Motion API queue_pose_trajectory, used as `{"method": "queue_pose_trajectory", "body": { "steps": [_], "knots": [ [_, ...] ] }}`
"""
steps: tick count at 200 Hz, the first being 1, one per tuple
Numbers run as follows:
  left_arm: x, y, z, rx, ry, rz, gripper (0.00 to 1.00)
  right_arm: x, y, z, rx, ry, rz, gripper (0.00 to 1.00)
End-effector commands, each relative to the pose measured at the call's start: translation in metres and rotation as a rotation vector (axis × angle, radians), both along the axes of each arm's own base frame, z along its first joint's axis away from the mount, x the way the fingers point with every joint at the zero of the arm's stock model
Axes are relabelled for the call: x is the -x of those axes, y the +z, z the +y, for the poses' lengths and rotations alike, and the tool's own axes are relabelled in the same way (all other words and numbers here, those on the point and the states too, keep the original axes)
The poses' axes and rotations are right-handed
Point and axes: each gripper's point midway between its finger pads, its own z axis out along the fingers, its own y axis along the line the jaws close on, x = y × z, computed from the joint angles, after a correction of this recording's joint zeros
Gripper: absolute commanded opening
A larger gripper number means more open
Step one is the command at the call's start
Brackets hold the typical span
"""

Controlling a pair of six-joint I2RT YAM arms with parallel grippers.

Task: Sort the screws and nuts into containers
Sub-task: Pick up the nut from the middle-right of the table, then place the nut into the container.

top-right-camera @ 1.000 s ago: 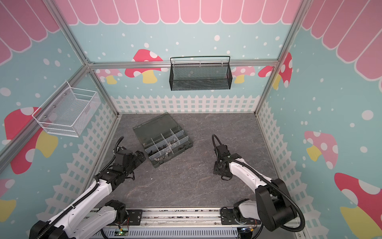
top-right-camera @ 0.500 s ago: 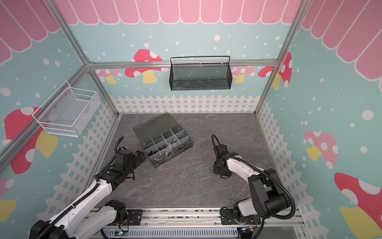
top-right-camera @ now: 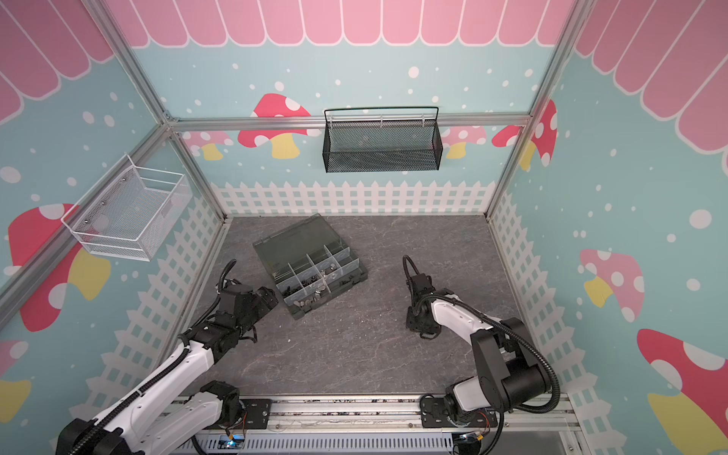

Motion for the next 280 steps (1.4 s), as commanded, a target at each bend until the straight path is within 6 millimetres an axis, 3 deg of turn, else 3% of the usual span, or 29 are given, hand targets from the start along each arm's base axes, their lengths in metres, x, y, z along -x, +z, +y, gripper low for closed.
{"method": "queue_pose_trajectory", "body": {
  "steps": [1, 55, 89, 123, 160, 195, 200, 204, 246, 280],
  "knots": [
    [0.000, -0.005, 0.004, 0.006, 0.025, 0.002, 1.00, 0.017, -0.009, -0.006, 0.030, 0.006, 0.086, 0.30],
    [0.000, -0.005, 0.004, 0.004, 0.025, 0.002, 1.00, 0.014, -0.009, 0.006, 0.027, 0.048, 0.085, 0.17],
    [0.000, -0.005, 0.004, 0.003, 0.024, 0.001, 1.00, -0.004, 0.002, 0.035, -0.021, 0.126, 0.028, 0.08],
    [0.000, -0.006, 0.005, 0.000, 0.031, 0.002, 1.00, -0.042, 0.026, 0.078, -0.048, 0.222, -0.082, 0.05],
    [0.000, -0.005, 0.006, 0.001, 0.030, -0.001, 1.00, -0.100, 0.064, 0.145, -0.089, 0.345, -0.239, 0.03],
    [0.002, -0.001, 0.008, -0.003, 0.041, -0.013, 1.00, -0.135, 0.080, 0.197, -0.086, 0.459, -0.321, 0.02],
    [0.002, -0.001, 0.009, -0.003, 0.041, -0.013, 1.00, -0.140, 0.090, 0.203, -0.089, 0.469, -0.349, 0.02],
    [0.002, -0.001, 0.009, -0.004, 0.044, -0.016, 1.00, -0.144, 0.080, 0.207, -0.078, 0.479, -0.336, 0.02],
    [0.002, 0.000, 0.009, -0.003, 0.045, -0.015, 1.00, -0.179, 0.098, 0.256, -0.096, 0.576, -0.451, 0.02],
    [0.000, 0.001, 0.009, -0.002, 0.041, -0.015, 1.00, -0.198, 0.098, 0.284, -0.100, 0.630, -0.497, 0.02]
  ]
}}
